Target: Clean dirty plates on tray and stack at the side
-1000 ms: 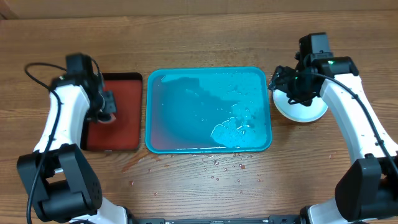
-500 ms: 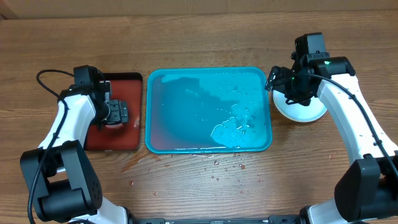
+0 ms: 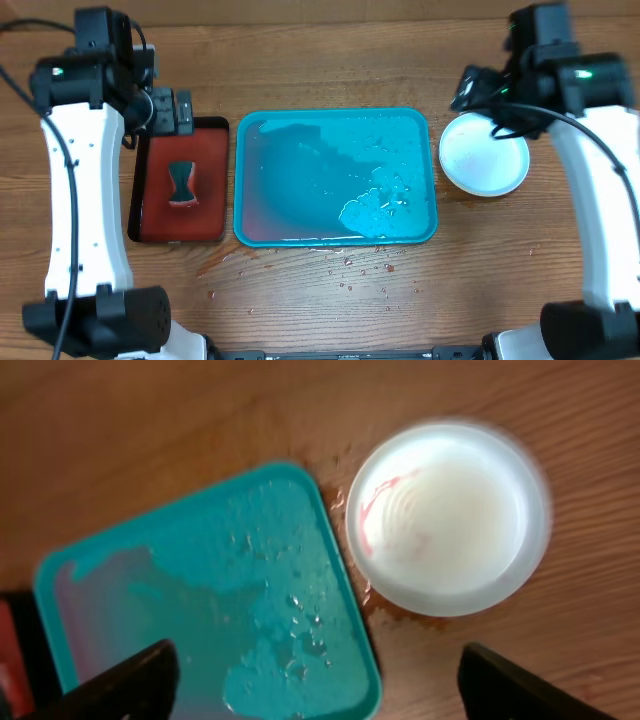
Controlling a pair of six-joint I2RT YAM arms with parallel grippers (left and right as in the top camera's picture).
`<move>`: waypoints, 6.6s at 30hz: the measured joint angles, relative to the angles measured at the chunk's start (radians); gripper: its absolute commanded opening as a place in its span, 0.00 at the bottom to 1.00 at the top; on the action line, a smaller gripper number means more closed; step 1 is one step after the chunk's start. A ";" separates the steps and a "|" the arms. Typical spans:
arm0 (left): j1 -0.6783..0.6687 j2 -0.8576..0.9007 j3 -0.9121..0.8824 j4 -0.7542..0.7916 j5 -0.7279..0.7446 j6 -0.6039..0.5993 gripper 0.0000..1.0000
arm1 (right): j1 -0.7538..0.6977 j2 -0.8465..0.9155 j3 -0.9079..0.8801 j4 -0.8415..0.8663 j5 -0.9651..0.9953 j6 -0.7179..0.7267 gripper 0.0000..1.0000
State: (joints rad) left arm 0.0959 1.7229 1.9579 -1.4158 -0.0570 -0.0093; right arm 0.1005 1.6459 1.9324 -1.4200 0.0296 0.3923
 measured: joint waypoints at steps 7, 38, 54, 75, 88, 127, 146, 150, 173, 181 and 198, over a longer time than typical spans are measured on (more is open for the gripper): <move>-0.018 -0.030 0.085 0.024 0.003 -0.014 1.00 | 0.000 -0.089 0.350 -0.246 0.061 -0.005 1.00; -0.017 -0.025 0.085 0.024 0.003 -0.014 1.00 | 0.000 -0.296 0.420 -0.256 0.063 -0.005 1.00; -0.017 -0.025 0.085 0.025 0.003 -0.014 1.00 | 0.000 -0.848 -0.736 0.775 0.027 -0.076 1.00; -0.017 -0.025 0.085 0.024 0.003 -0.014 1.00 | 0.000 -1.594 -1.853 1.431 0.005 -0.079 1.00; -0.017 -0.025 0.085 0.024 0.003 -0.014 1.00 | 0.000 -1.633 -1.914 1.346 0.004 -0.078 1.00; -0.017 -0.196 0.074 0.038 0.004 -0.014 1.00 | 0.000 -1.633 -1.914 1.336 0.003 -0.079 1.00; -0.039 -1.160 -1.065 0.985 0.070 -0.014 1.00 | 0.000 -1.633 -1.914 1.336 0.002 -0.079 1.00; -0.075 -1.303 -1.313 1.152 0.089 -0.013 1.00 | 0.000 -1.633 -1.914 1.336 0.002 -0.079 1.00; -0.102 -1.706 -1.935 1.338 0.098 0.066 0.99 | 0.000 -1.633 -1.914 1.337 0.001 -0.079 1.00; -0.100 -1.706 -1.946 1.338 0.098 0.066 0.99 | 0.000 -1.633 -1.914 1.337 0.001 -0.079 1.00; -0.100 -1.706 -1.946 1.338 0.098 0.067 1.00 | 0.000 -1.633 -1.914 1.337 0.001 -0.079 1.00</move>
State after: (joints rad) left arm -0.0044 0.0170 0.0120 -0.0780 0.0410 0.0578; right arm 0.1005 0.0128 0.0185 -0.0834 0.0307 0.3138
